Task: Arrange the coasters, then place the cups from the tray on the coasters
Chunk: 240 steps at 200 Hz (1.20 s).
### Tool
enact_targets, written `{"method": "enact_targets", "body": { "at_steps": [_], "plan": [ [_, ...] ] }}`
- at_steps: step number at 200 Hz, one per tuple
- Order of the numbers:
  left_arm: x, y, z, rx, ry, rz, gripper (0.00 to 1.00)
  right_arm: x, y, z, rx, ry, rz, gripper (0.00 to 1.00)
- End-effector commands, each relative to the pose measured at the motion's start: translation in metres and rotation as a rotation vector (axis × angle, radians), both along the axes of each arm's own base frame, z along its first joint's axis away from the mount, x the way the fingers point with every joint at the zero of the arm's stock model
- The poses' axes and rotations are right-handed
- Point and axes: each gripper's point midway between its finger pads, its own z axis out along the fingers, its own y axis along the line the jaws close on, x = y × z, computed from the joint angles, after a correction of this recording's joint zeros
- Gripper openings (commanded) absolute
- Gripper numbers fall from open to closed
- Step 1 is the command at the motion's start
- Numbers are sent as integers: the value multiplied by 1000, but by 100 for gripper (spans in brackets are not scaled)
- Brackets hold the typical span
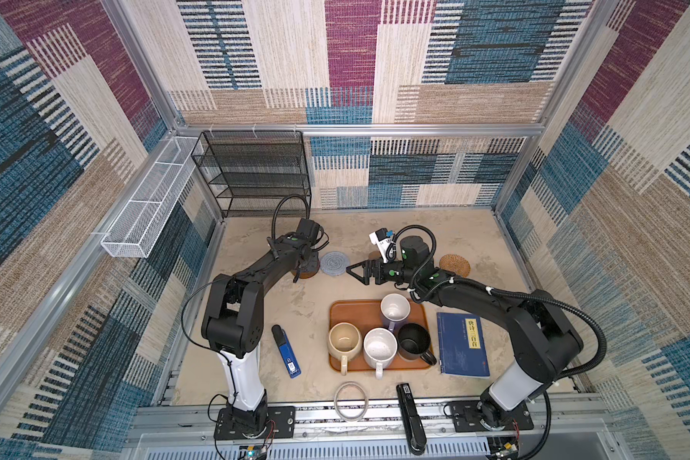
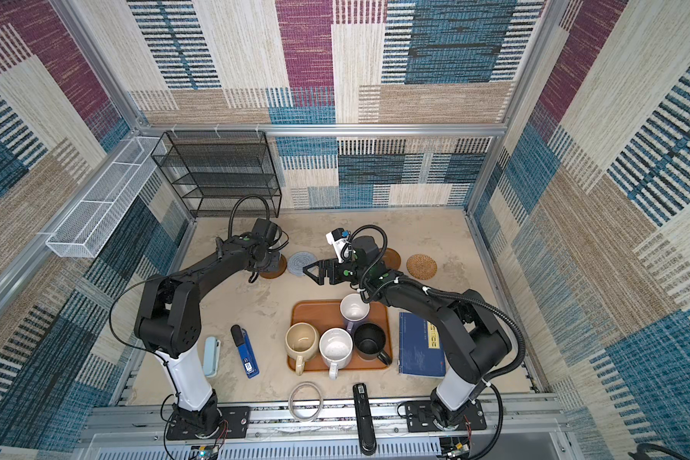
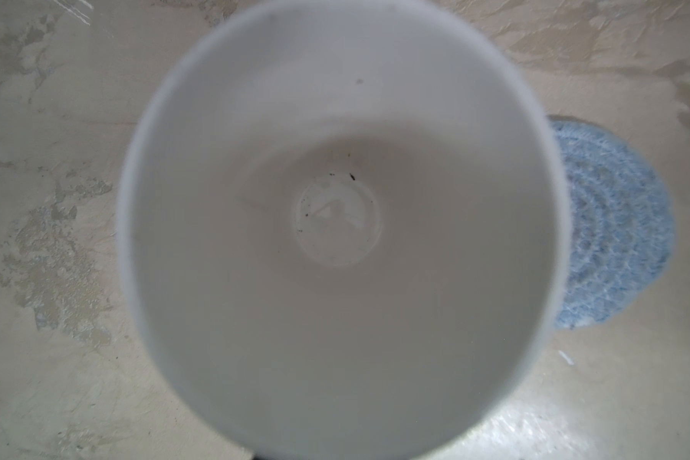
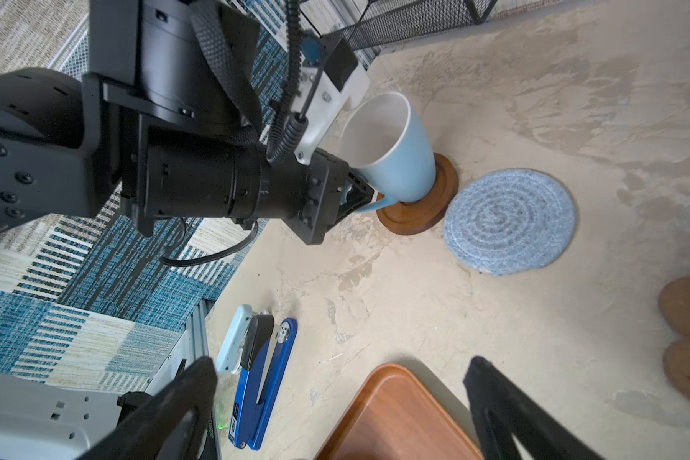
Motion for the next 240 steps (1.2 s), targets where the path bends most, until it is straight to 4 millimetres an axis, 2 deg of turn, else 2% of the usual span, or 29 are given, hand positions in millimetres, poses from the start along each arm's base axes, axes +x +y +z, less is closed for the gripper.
{"method": "enact_targets", "body": {
  "at_steps": [1,48,76,140,204,240],
  "plan": [
    [3,4,5,3,-28,41,0,1,4,8,11,-30,8,99],
    [-3,6,2,6,-5,47,0,-1,7,1,-12,-9,15,100],
    [-5,6,-1,12,24,44,6,5,6,-9,-46,27,-11,100],
    [-14,8,-8,3,46,59,17,5,3,-10,-52,38,-32,100],
    [-21,6,1,-33,44,78,29,3,1,-7,-50,33,-36,100],
    [-19,10,6,-11,31,87,27,1,-1,-6,-51,29,-41,100]
  ]
}}
